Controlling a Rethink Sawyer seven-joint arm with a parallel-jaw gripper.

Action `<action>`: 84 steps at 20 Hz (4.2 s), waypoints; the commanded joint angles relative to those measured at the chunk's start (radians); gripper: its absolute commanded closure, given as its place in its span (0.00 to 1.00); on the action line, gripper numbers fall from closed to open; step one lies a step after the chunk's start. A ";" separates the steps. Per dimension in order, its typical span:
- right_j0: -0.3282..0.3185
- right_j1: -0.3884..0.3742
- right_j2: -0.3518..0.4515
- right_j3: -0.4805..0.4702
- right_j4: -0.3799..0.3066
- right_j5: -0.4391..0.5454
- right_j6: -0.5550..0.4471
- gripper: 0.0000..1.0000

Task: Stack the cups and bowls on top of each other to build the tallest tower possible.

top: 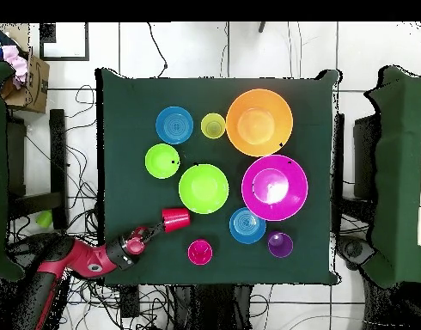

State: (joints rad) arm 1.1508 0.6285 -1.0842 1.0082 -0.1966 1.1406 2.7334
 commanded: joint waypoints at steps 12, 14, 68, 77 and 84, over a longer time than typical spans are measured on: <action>-0.027 0.040 0.095 0.001 -0.005 -0.203 0.232 0.00; -0.028 0.041 0.095 0.010 -0.001 -0.203 0.229 0.00; -0.047 -0.019 0.139 0.077 0.042 -0.176 0.157 1.00; -0.040 -0.020 0.134 0.084 0.043 -0.192 0.177 1.00; -0.047 -0.189 0.249 0.216 0.015 -0.356 0.021 1.00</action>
State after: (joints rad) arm 1.1261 0.5742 -1.0556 1.1644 -0.1925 1.0123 2.7334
